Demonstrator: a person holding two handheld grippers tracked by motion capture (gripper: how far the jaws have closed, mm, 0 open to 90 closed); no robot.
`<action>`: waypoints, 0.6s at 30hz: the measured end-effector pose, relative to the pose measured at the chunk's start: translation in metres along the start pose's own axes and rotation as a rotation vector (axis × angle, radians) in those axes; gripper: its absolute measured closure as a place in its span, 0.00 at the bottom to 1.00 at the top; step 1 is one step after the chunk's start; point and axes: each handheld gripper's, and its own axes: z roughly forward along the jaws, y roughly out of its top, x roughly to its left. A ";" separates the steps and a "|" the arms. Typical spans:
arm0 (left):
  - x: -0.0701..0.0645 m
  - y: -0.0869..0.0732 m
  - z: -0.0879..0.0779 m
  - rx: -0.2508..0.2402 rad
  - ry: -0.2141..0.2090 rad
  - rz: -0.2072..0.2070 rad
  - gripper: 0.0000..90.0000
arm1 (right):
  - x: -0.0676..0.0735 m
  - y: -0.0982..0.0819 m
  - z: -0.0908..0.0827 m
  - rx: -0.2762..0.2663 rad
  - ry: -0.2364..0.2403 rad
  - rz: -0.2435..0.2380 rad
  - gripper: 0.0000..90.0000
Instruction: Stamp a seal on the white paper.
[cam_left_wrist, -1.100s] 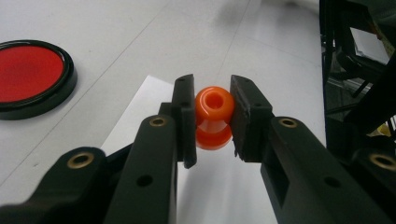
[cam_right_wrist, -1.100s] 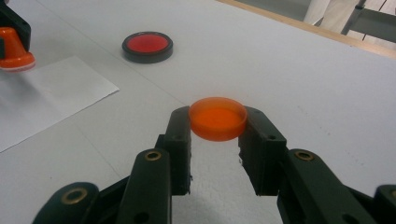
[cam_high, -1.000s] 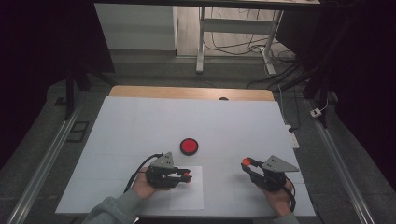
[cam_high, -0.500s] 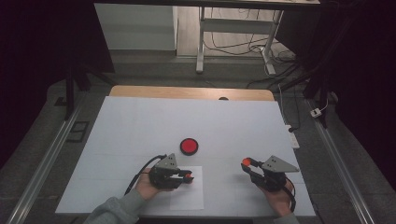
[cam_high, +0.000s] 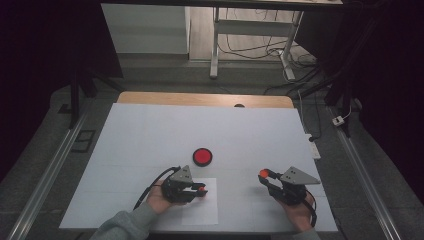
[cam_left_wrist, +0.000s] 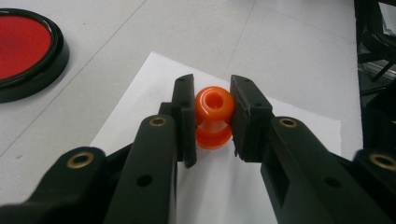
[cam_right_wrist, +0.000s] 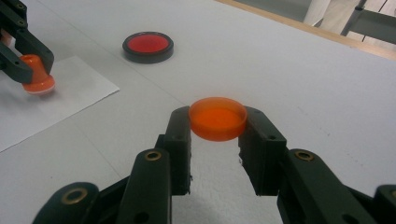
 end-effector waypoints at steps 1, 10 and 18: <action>0.000 0.000 0.000 0.000 0.001 0.001 0.80 | 0.000 0.000 0.000 0.000 0.000 0.001 0.72; -0.002 -0.003 0.002 0.015 0.011 0.009 0.80 | 0.000 0.000 0.001 0.001 0.001 -0.002 0.72; -0.002 -0.006 0.002 0.022 0.012 0.015 0.80 | 0.000 0.000 0.000 0.002 -0.003 -0.002 0.72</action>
